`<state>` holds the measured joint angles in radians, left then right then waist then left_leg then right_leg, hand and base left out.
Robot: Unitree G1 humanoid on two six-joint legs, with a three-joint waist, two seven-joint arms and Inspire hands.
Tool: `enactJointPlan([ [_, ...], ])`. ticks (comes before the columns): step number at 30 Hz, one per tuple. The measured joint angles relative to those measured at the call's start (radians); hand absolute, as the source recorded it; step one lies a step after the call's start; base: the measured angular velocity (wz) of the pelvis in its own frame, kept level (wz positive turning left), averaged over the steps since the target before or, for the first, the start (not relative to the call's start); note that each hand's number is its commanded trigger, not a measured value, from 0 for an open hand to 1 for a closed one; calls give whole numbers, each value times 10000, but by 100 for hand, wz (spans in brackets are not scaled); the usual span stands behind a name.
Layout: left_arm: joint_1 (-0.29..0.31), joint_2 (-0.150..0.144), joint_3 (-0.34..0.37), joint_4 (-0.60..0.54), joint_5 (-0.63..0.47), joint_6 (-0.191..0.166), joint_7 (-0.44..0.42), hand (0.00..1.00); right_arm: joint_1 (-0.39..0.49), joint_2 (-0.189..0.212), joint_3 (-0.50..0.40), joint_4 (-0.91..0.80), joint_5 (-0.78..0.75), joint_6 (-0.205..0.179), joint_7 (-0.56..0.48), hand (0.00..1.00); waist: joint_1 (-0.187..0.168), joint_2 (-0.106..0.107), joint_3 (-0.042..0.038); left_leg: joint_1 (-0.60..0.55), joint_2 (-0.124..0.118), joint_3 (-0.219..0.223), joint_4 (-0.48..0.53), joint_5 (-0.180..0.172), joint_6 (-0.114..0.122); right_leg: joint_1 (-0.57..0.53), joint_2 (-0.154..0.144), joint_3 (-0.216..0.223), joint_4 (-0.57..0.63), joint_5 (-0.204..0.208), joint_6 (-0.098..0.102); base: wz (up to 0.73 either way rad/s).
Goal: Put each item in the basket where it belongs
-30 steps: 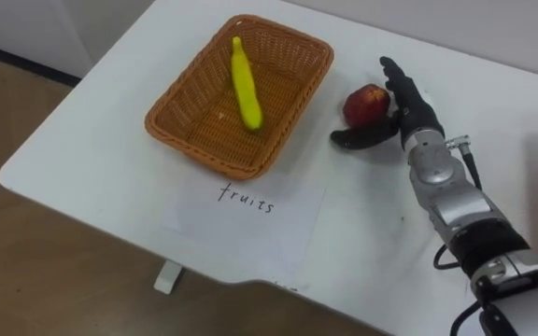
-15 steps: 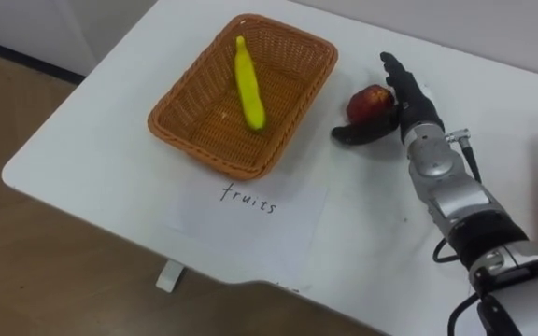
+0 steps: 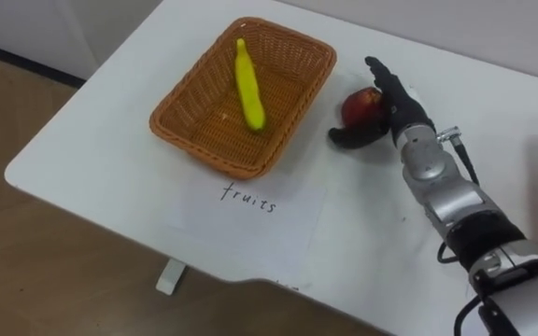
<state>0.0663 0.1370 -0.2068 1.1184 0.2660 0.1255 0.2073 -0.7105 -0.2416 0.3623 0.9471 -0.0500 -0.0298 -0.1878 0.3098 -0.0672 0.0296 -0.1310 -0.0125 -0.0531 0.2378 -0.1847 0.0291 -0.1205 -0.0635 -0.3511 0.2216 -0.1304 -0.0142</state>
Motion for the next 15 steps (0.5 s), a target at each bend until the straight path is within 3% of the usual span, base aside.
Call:
enactJointPlan([
  [5,-7,32,-228,2,4,-6,0,0,-113,-60,85,236,-252,-18,-193,100,13,-53,-6,-3,-3,-26,-5,19,-21,10,7,-74,13,19,-31,1],
  [15,-139,199,-447,-6,1,-20,-2,0,-182,-472,84,243,-781,-14,-511,100,263,-166,72,-3,-1,-37,-68,18,-21,-5,12,-119,-8,18,-30,0],
])
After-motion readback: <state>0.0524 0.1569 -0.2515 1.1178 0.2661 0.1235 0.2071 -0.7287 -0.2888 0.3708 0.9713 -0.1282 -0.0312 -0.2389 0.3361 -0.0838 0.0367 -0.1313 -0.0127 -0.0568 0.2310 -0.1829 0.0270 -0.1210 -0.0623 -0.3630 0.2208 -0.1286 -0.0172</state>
